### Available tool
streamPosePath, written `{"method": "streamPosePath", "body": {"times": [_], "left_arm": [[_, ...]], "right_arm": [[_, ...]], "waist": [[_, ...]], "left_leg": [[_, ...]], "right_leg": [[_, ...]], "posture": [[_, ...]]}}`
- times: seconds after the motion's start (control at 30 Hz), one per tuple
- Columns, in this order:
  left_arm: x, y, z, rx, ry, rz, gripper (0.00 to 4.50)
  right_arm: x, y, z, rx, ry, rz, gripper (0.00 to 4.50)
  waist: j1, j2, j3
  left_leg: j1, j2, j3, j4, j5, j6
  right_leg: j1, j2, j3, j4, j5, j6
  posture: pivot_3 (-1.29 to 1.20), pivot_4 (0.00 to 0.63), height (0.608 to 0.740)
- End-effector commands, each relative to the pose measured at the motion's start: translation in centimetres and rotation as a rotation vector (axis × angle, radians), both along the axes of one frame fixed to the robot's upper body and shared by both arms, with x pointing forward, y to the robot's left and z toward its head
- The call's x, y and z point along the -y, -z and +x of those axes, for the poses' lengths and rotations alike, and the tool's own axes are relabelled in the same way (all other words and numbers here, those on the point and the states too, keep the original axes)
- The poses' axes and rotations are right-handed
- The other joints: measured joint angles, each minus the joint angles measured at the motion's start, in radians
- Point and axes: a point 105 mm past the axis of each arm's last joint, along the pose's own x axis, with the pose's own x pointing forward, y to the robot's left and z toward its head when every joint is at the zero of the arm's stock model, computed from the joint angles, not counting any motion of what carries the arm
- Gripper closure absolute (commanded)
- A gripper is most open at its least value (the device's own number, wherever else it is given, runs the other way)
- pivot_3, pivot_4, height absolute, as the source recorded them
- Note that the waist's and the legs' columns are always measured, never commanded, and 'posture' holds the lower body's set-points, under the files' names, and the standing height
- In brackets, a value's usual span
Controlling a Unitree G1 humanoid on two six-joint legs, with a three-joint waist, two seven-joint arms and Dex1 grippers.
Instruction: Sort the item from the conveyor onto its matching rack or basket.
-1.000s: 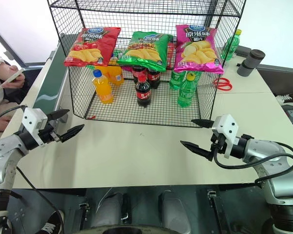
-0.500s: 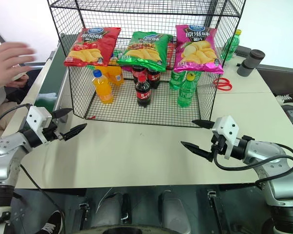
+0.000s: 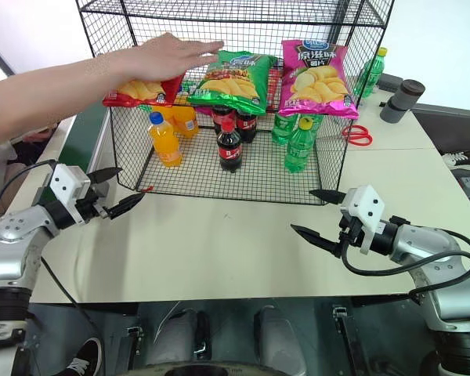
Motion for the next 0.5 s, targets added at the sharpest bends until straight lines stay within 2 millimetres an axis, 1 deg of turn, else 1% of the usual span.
{"method": "streamPosePath", "body": {"times": [0.03, 0.5], "left_arm": [[0.24, -0.68, 0.28, 0.031, 0.016, 0.012, 0.00], [0.80, -0.39, 0.79, 0.033, 0.035, 0.011, 0.00]], "right_arm": [[0.25, -0.76, -0.04, 0.046, 0.013, -0.001, 0.02], [0.55, -0.60, -0.24, 0.063, 0.025, -0.036, 0.02]], "waist": [[0.000, 0.000, 0.000], [0.000, 0.000, 0.000]], "left_leg": [[0.000, 0.000, 0.000, 0.000, 0.000, 0.000], [0.000, 0.000, 0.000, 0.001, 0.000, 0.000]], "right_leg": [[0.000, 0.000, 0.000, 0.000, 0.000, 0.000], [0.000, 0.000, 0.000, 0.001, 0.000, 0.000]], "posture": [[0.00, 0.150, 0.740], [0.00, 0.150, 0.740]]}}
